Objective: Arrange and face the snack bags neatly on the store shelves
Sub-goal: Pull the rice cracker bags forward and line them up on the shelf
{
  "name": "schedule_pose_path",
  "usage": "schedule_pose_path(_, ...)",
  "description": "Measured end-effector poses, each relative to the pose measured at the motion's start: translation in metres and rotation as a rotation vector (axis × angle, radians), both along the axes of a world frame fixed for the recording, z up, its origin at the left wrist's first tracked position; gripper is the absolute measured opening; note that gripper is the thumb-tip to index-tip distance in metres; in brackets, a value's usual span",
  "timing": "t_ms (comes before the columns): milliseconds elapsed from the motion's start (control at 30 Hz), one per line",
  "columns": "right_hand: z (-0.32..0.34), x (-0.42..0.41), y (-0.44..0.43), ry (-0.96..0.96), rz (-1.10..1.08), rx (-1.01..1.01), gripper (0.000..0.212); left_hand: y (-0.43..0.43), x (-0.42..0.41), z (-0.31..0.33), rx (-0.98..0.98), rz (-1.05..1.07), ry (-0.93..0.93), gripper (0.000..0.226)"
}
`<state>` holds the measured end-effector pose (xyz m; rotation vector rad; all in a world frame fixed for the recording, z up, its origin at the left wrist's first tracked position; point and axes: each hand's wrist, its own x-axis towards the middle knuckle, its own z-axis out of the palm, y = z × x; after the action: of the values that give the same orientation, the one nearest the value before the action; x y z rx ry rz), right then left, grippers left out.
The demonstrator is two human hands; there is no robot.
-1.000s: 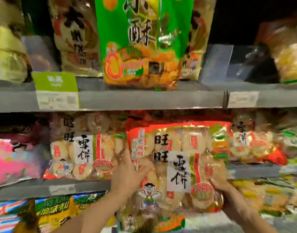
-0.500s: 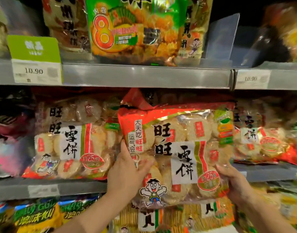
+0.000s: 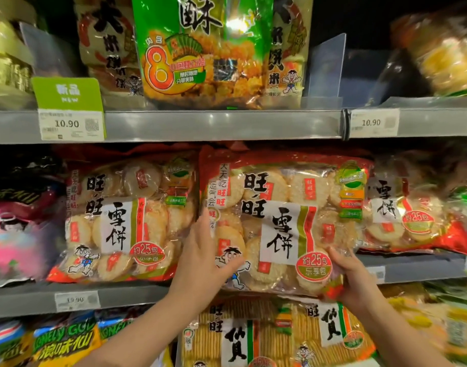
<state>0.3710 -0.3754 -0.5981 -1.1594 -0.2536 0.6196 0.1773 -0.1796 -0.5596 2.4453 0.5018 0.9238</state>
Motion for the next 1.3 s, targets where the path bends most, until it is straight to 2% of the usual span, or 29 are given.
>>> schedule_pose_path(167,0.004,-0.006,0.013,0.010,-0.029,0.103,0.065,0.002,0.007,-0.013,0.111,0.060,0.124,0.109)
schedule_pose_path(300,0.010,-0.005,0.017,-0.015,-0.059,0.160,0.050,0.003,0.011,-0.018,0.182,0.073,0.169,0.108)
schedule_pose_path(367,0.013,-0.005,0.021,-0.097,-0.086,0.127,0.049,0.002,0.016,-0.017,0.202,0.099,0.187,0.107)
schedule_pose_path(467,0.015,-0.009,0.036,-0.264,-0.181,0.010,0.040,-0.004,0.024,-0.013,0.193,0.157,0.218,0.104)
schedule_pose_path(533,0.016,-0.009,0.047,-0.378,-0.321,-0.082,0.037,-0.008,0.029,-0.011,0.195,0.187,0.235,0.103)
schedule_pose_path(633,0.021,-0.006,0.063,-0.504,-0.484,-0.212,0.047,-0.008,0.037,-0.009,0.231,0.232,0.266,0.102)
schedule_pose_path(700,0.025,0.000,0.076,-0.564,-0.546,-0.461,0.060,-0.007,0.044,-0.009,0.263,0.270,0.308,0.101)
schedule_pose_path(800,0.032,0.000,0.087,-0.655,-0.503,-0.813,0.074,-0.006,0.056,-0.010,0.313,0.308,0.348,0.098)
schedule_pose_path(933,0.022,-0.007,0.070,-0.868,-0.473,-0.853,0.083,0.002,0.060,-0.018,0.383,0.334,0.344,0.097)
schedule_pose_path(1033,-0.005,-0.026,0.059,-1.118,-0.426,-0.966,0.077,0.007,0.062,-0.028,0.400,0.340,0.318,0.099)
schedule_pose_path(1133,-0.021,-0.038,0.058,-1.336,-0.532,-0.963,0.056,0.004,0.065,-0.035,0.384,0.344,0.268,0.096)
schedule_pose_path(1233,-0.020,-0.041,0.059,-1.412,-0.487,-1.007,0.031,0.001,0.062,-0.038,0.409,0.363,0.270,0.088)
schedule_pose_path(1300,-0.019,-0.039,0.060,-1.432,-0.428,-0.968,0.020,0.000,0.059,-0.039,0.442,0.364,0.272,0.083)
